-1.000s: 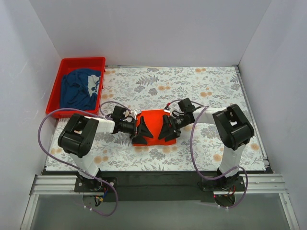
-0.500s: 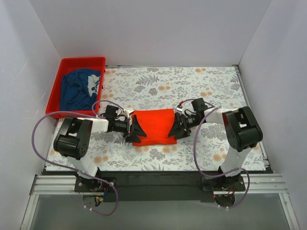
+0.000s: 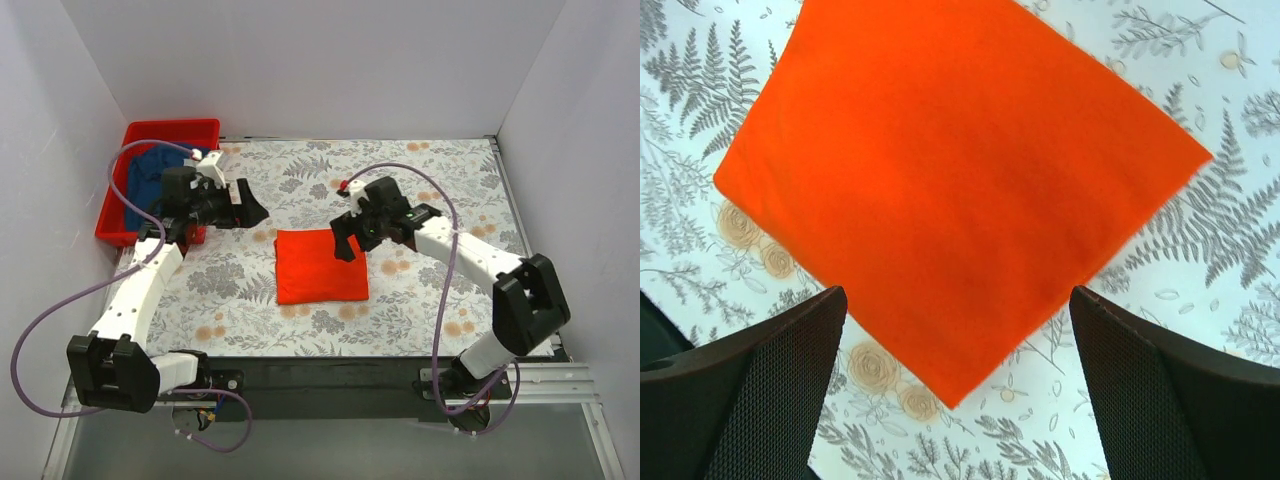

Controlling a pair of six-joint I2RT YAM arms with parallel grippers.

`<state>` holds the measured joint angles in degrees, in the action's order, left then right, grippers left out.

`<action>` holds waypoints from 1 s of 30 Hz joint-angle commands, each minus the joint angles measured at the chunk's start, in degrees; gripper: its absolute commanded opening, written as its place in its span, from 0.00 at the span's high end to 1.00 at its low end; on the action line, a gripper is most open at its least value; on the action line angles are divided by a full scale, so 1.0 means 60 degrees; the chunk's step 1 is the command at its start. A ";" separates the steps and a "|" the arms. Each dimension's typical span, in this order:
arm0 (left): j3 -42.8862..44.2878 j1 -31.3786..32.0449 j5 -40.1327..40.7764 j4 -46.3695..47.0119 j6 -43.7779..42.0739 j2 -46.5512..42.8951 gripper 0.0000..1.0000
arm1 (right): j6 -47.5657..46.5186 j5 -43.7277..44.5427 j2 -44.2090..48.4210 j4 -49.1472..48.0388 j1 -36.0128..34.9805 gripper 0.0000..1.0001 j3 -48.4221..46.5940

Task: Fold and stack the t-shirts
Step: Neatly place the folded tshirt to the corner

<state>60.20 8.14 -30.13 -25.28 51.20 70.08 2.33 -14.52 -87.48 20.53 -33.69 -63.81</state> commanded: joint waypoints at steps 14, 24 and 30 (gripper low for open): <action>0.0849 -0.1064 0.2048 -0.2042 -0.0975 -0.0270 0.11 | -0.0944 0.3064 -0.4579 0.1499 -0.2091 0.02 -0.2857; 0.1157 -0.1064 0.1638 -0.2247 -0.1120 0.0009 0.11 | -0.3958 0.1836 -0.2709 0.1822 0.1714 0.02 0.0757; 0.1274 -0.1064 0.1418 -0.2320 -0.1165 0.0184 0.11 | -0.7237 0.1689 -0.2397 0.1896 0.5084 0.02 0.1187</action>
<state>65.30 1.74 -20.14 -38.26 45.12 70.50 -26.30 -6.79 -99.22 25.10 -9.63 -60.12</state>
